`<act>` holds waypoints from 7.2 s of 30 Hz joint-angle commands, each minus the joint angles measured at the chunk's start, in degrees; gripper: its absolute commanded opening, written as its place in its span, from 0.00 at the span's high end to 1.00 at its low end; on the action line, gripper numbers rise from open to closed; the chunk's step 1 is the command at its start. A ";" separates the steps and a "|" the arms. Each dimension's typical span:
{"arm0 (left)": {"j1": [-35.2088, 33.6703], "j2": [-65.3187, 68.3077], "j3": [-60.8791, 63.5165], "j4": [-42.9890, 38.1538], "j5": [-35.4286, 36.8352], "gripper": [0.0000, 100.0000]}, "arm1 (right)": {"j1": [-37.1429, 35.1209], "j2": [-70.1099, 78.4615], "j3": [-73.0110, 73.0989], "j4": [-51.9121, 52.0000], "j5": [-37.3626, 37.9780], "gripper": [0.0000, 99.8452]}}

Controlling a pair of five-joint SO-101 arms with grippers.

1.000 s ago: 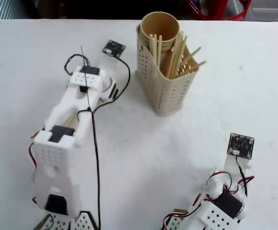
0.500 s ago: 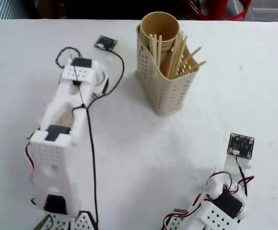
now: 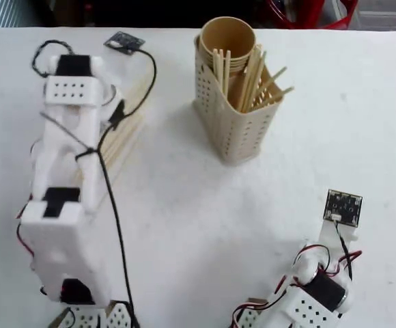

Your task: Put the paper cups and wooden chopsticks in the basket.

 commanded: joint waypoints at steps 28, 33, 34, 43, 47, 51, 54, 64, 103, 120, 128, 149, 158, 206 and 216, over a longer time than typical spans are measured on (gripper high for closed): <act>-1.80 -26.42 60.31 -39.65 -8.18 0.88 | 0.22 -0.48 0.53 0.31 0.53 0.98; 0.84 -26.33 56.79 -39.74 -6.42 0.88 | 0.22 -0.48 0.53 0.31 0.53 0.98; 1.89 -26.33 56.79 -39.74 -6.33 0.88 | 0.22 -0.48 0.53 0.31 0.53 0.98; 6.73 -26.24 56.88 -41.41 -6.15 0.88 | 0.22 -0.48 0.53 0.31 0.53 0.98; 6.46 -25.01 56.79 -41.76 -4.31 0.88 | 0.22 -0.48 0.53 0.31 0.53 0.98; 6.81 -18.07 54.86 -42.73 -4.31 0.88 | 0.22 -0.48 0.53 0.31 0.53 0.98; 6.29 -11.65 51.08 -42.55 -3.96 0.88 | 0.22 -0.48 0.53 0.31 0.53 0.98; 5.32 -5.23 44.13 -37.10 -2.55 0.88 | 0.22 -0.48 0.53 0.31 0.53 0.98; 1.10 -8.66 49.67 -41.41 -3.08 0.88 | 0.22 -0.48 0.53 0.31 0.53 0.98; -0.04 -5.67 41.32 -32.97 -0.88 0.98 | 0.22 -0.48 0.53 0.31 0.53 0.98; 0.66 -26.77 34.20 -22.77 4.13 0.98 | 0.22 -0.48 0.53 0.31 0.53 0.98; 39.25 -54.29 34.20 -64.97 21.10 0.98 | 0.22 -0.48 0.53 0.31 0.53 0.98; 39.25 -35.21 24.00 -76.22 21.36 0.98 | 0.22 -0.48 0.53 0.31 0.53 0.98; -4.09 -26.42 40.53 -34.02 -12.84 0.92 | 0.22 -0.48 0.53 0.31 0.53 0.98; -1.54 -10.24 38.33 -33.93 -17.67 0.86 | 0.22 -0.48 0.53 0.31 0.53 0.98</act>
